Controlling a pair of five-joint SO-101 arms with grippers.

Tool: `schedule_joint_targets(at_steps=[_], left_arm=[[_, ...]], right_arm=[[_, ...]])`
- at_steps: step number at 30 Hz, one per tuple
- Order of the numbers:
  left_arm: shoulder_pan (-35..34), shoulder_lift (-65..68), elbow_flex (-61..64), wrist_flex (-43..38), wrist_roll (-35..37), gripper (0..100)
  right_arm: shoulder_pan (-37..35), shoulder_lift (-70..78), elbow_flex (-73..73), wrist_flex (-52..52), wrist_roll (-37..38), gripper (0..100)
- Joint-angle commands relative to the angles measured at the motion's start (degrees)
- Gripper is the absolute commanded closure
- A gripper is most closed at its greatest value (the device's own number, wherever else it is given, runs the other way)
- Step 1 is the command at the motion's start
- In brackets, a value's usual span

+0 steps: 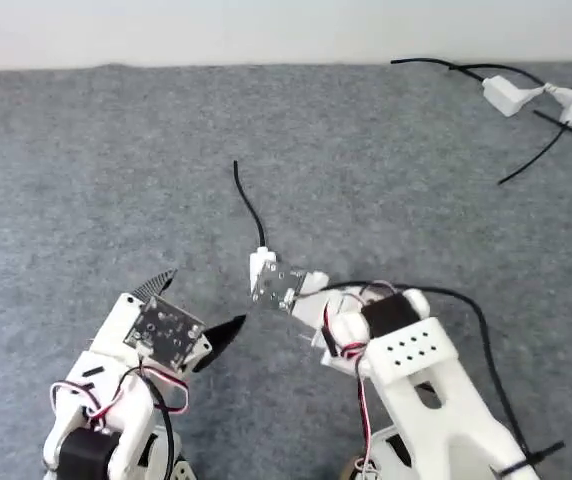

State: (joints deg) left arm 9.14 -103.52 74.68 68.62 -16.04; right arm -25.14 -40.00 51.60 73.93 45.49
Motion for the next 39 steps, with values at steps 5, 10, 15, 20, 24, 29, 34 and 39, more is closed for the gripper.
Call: schedule_joint_targets(at_steps=[5, 10, 15, 20, 24, 29, 34, 39], left_arm=[[6.4, -0.9, -4.9, 2.0, 0.6, 63], [6.2, -0.9, -4.9, 2.0, 0.5, 63], [6.0, -0.9, -4.6, 2.1, 0.5, 63], [6.0, -0.9, -4.5, 2.1, 0.5, 63], [6.0, -0.9, -3.9, 2.1, 0.5, 63], [6.0, -0.9, -2.6, 1.8, 0.5, 63], [6.0, -0.9, -2.3, 1.8, 0.5, 63], [6.0, -0.9, -2.3, 1.8, 0.6, 63]], right_arm=[[-6.4, 0.0, -15.6, 10.3, -4.6, 98.7], [-16.0, 0.1, -23.1, 14.7, -9.8, 98.7], [-20.4, 0.7, -27.7, 17.1, -12.0, 98.7], [-20.4, 0.1, -30.9, 20.0, -12.0, 98.7], [-20.4, 0.1, -34.2, 22.0, -12.0, 98.7], [-20.4, 0.1, -38.1, 23.3, -12.9, 98.7], [-23.5, 0.1, -38.7, 23.3, -14.2, 98.8], [-26.5, 0.1, -38.8, 23.1, -15.6, 98.8]])
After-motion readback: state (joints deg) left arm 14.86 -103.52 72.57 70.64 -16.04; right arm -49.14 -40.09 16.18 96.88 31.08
